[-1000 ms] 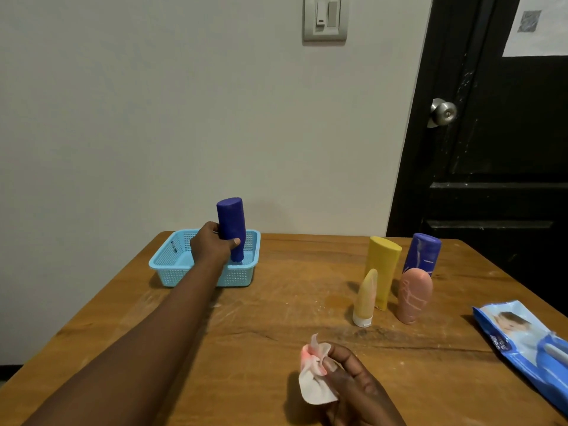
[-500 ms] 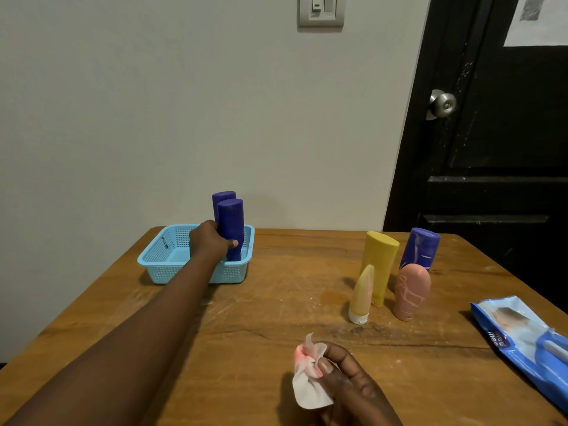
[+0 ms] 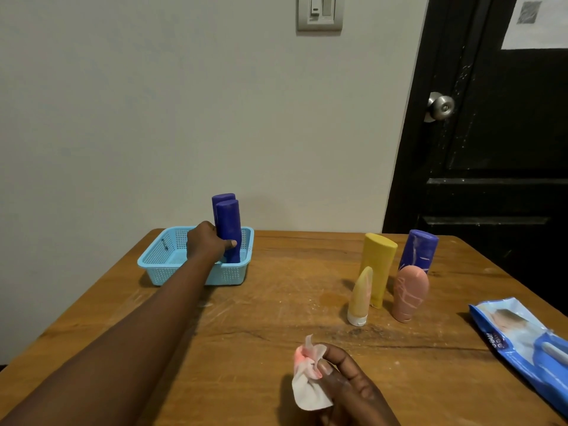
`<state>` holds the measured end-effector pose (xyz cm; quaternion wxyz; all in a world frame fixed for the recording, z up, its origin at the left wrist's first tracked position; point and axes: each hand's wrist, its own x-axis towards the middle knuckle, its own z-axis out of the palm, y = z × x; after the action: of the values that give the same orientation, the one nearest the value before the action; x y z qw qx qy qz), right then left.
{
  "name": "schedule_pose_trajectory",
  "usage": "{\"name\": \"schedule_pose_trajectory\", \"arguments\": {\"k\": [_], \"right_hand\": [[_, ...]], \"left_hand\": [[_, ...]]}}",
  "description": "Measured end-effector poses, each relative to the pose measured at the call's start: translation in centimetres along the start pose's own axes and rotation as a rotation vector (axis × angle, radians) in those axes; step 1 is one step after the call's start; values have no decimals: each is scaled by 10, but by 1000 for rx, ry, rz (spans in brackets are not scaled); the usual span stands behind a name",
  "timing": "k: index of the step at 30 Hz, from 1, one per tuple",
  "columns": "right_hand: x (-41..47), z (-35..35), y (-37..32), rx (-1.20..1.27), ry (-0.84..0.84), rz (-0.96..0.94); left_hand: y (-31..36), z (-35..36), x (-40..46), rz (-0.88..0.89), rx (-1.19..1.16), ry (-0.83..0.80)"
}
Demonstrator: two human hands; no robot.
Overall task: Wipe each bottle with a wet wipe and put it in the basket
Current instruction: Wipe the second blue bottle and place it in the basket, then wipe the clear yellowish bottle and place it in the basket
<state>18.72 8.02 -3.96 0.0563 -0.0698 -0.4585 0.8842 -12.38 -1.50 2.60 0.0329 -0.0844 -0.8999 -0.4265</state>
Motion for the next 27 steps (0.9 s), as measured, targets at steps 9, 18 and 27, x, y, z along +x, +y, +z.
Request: {"name": "schedule_pose_trajectory", "arguments": {"k": [9,18,27], "right_hand": [[0,1,3,44,18,-14],[-1,8,-1,341,156,-180],[-13,-3,-15,645,304,-323]], "left_hand": [[-1,0,-2,2,-1,73],[25,21,-91,617,-262,359],[43,76,-178,699,-203,-241]]}}
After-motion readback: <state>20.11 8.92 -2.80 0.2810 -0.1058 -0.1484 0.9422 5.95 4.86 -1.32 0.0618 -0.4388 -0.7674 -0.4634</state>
